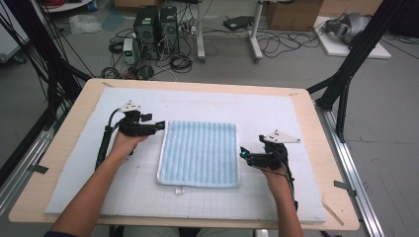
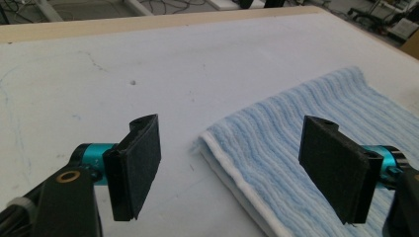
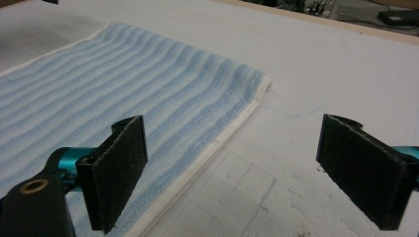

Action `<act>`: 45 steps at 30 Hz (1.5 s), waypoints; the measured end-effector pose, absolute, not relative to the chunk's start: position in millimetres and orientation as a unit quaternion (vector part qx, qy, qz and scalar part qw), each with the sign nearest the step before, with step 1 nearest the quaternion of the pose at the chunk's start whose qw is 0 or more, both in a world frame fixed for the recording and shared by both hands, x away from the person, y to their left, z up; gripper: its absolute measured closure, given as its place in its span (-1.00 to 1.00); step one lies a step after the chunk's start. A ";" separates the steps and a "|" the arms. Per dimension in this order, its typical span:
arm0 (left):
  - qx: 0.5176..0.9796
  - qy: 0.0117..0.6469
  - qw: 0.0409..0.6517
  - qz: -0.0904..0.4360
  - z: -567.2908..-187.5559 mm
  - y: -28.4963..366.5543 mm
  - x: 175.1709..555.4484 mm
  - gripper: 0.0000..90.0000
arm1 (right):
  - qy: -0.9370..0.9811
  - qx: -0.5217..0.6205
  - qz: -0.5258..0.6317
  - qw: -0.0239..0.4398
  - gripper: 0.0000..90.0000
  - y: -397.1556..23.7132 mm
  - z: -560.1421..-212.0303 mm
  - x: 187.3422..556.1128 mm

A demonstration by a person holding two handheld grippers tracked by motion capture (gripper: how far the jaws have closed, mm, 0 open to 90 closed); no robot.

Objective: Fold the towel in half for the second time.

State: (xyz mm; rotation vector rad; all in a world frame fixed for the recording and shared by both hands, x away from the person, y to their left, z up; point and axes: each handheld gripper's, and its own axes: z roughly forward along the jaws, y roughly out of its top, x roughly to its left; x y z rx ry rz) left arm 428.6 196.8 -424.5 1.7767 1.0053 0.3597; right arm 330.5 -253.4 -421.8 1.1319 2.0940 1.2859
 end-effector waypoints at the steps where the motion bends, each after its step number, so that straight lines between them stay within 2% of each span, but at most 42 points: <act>1: 0.740 0.416 0.506 0.151 -424.4 194.6 432.3 -0.44 | 0.756 0.408 0.464 0.217 -0.74 -253.5 -422.1 330.7; 9: 0.760 0.416 0.474 0.153 -426.8 176.1 453.4 -0.38 | 0.760 0.406 0.461 0.213 -0.74 -251.4 -423.2 331.3; 20: 0.792 0.419 0.418 0.153 -445.0 163.8 465.1 -0.19 | 0.763 0.406 0.456 0.210 -0.74 -250.9 -424.6 332.4; 27: 0.805 0.405 0.410 0.141 -447.7 164.1 464.4 0.08 | 0.766 0.406 0.450 0.212 -0.74 -249.2 -425.9 333.6; 34: 0.813 0.386 0.420 0.115 -448.1 163.5 462.7 0.81 | 0.767 0.411 0.446 0.208 -0.74 -248.1 -427.3 334.7; 45: 0.787 0.419 0.444 0.087 -452.5 168.8 464.0 0.87 | 0.773 0.402 0.446 0.203 -0.74 -236.6 -421.6 348.1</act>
